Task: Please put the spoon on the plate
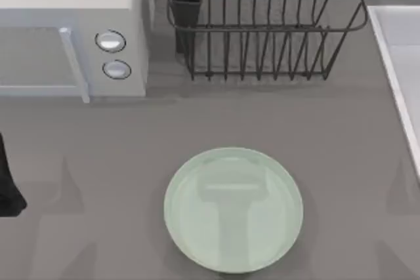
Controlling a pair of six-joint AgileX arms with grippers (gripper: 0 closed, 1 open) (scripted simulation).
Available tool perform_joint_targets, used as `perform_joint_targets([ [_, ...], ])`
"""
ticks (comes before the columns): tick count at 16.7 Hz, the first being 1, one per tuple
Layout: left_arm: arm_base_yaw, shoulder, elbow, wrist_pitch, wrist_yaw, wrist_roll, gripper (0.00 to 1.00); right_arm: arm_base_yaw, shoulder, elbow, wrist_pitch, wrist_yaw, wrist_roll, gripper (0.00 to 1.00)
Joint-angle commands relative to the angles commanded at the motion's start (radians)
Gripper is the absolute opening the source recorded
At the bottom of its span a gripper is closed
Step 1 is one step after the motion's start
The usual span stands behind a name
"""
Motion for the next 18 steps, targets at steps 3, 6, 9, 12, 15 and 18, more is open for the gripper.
perform_joint_targets([
  [3,0.003,0.012,0.011,-0.010,0.000,0.006,1.00,0.000,0.000,0.000,0.000,0.000,0.000,1.00],
  [6,0.022,0.109,0.096,-0.089,0.001,0.047,1.00,0.000,0.000,0.000,0.000,0.000,0.000,1.00],
  [9,0.055,0.300,0.235,-0.228,0.005,0.117,1.00,0.000,0.000,0.000,0.000,0.000,0.000,1.00],
  [12,0.097,0.576,0.399,-0.408,0.008,0.200,1.00,0.000,0.000,0.000,0.000,0.000,0.000,1.00],
  [15,0.144,0.884,0.568,-0.599,0.009,0.285,1.00,0.000,0.000,0.000,0.000,0.000,0.000,1.00],
  [18,0.191,1.159,0.729,-0.773,0.008,0.363,1.00,0.000,0.000,0.000,0.000,0.000,0.000,1.00],
])
